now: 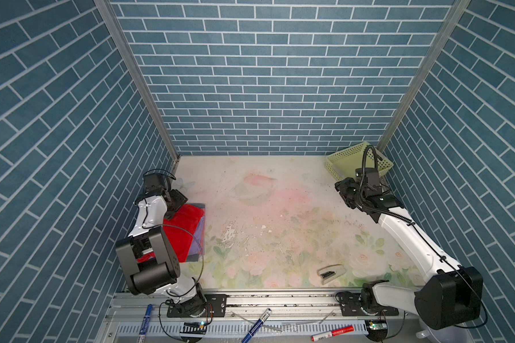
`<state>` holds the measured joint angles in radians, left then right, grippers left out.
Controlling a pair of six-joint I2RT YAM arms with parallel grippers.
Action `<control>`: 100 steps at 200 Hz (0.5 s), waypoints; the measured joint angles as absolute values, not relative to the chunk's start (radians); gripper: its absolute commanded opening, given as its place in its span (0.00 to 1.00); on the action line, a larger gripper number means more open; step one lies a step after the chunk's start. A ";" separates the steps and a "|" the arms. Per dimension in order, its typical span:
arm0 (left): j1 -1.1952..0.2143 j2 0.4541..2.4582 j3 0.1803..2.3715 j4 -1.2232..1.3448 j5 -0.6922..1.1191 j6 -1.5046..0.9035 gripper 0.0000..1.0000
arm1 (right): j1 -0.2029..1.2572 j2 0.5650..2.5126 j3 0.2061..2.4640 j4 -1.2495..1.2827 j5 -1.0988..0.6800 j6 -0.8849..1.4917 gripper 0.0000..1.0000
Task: Fold and stack t-shirts
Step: Place the T-shirt on the T-shirt.
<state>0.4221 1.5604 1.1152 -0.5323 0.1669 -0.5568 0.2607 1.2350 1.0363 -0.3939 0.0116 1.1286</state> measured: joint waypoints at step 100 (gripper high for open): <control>0.540 1.507 1.048 -0.392 0.217 -0.589 0.69 | 0.261 1.182 1.025 -0.442 0.068 1.148 0.55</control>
<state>0.5400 1.5070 1.0481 -0.3920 0.2173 -0.5888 0.2607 1.1824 1.0252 -0.4416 0.0685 1.1481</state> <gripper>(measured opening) 0.686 0.546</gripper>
